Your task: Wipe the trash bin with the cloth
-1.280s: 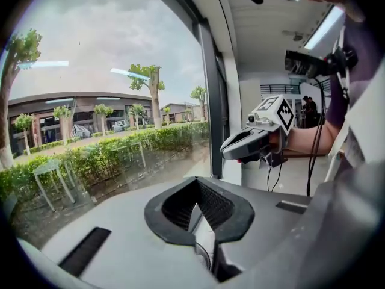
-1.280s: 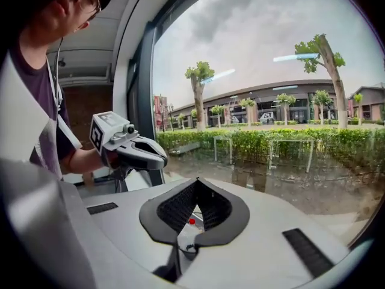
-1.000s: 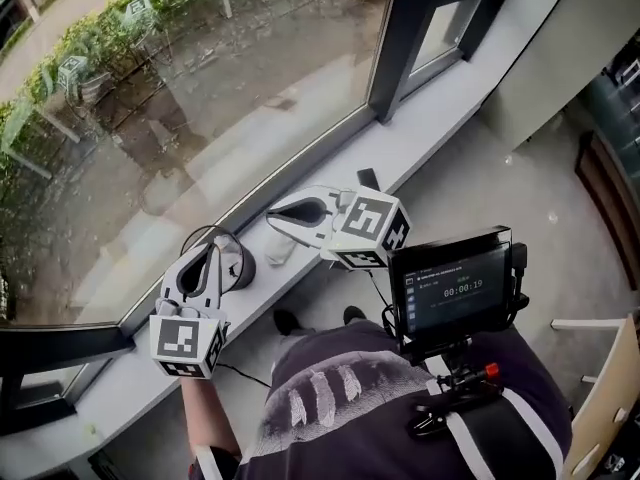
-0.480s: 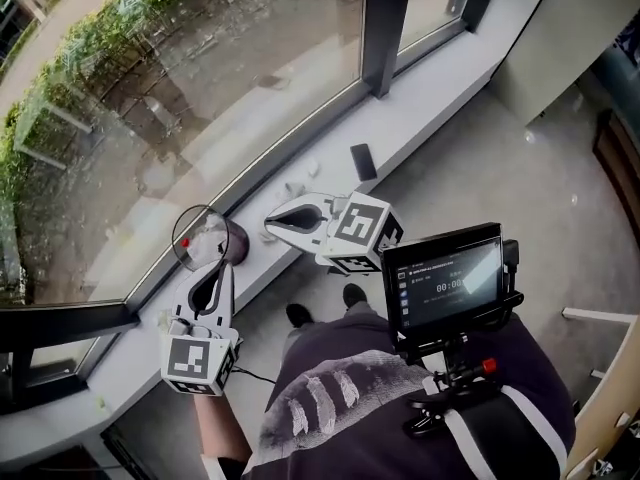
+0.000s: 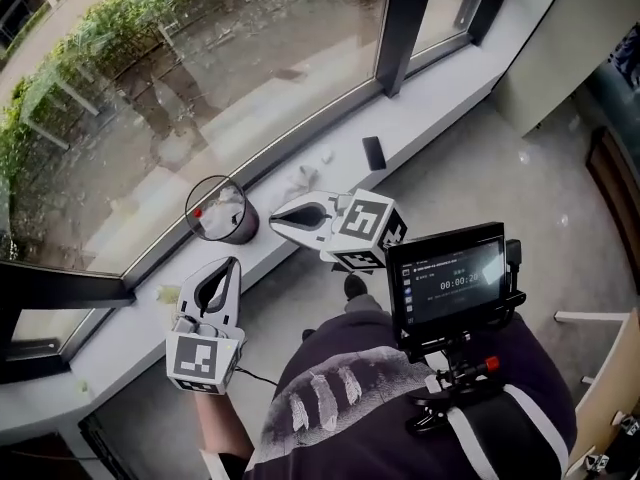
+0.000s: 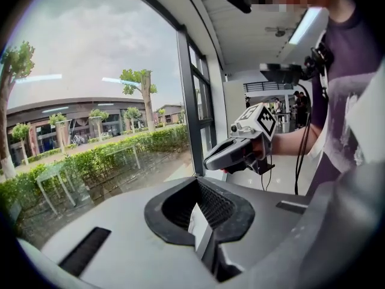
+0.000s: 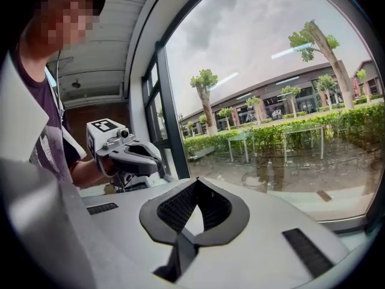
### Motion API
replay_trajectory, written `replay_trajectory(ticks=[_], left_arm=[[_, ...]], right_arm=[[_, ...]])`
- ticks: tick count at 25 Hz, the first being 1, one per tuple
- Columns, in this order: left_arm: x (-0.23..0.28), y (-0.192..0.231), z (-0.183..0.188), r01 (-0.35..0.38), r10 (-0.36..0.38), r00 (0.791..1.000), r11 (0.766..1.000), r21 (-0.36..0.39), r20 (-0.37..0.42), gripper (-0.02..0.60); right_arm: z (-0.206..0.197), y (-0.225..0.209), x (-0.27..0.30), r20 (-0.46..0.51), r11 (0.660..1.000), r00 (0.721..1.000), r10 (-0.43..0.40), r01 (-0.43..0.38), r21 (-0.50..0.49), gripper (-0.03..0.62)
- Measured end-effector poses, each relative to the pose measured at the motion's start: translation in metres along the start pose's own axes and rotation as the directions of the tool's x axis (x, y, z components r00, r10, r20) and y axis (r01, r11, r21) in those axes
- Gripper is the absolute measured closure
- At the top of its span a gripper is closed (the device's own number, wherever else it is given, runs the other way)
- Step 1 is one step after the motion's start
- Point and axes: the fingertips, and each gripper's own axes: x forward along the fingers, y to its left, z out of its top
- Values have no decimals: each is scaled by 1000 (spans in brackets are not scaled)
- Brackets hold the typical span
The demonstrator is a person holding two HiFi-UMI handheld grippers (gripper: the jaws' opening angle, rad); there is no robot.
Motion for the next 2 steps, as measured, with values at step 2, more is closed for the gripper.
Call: replay_trajectory(ticks=[2], left_arm=[[-24, -2, -1, 22, -22, 1000, 999, 26, -3, 584]], right_arm=[[8, 23, 10, -4, 1000, 1000, -9, 9, 12, 595]])
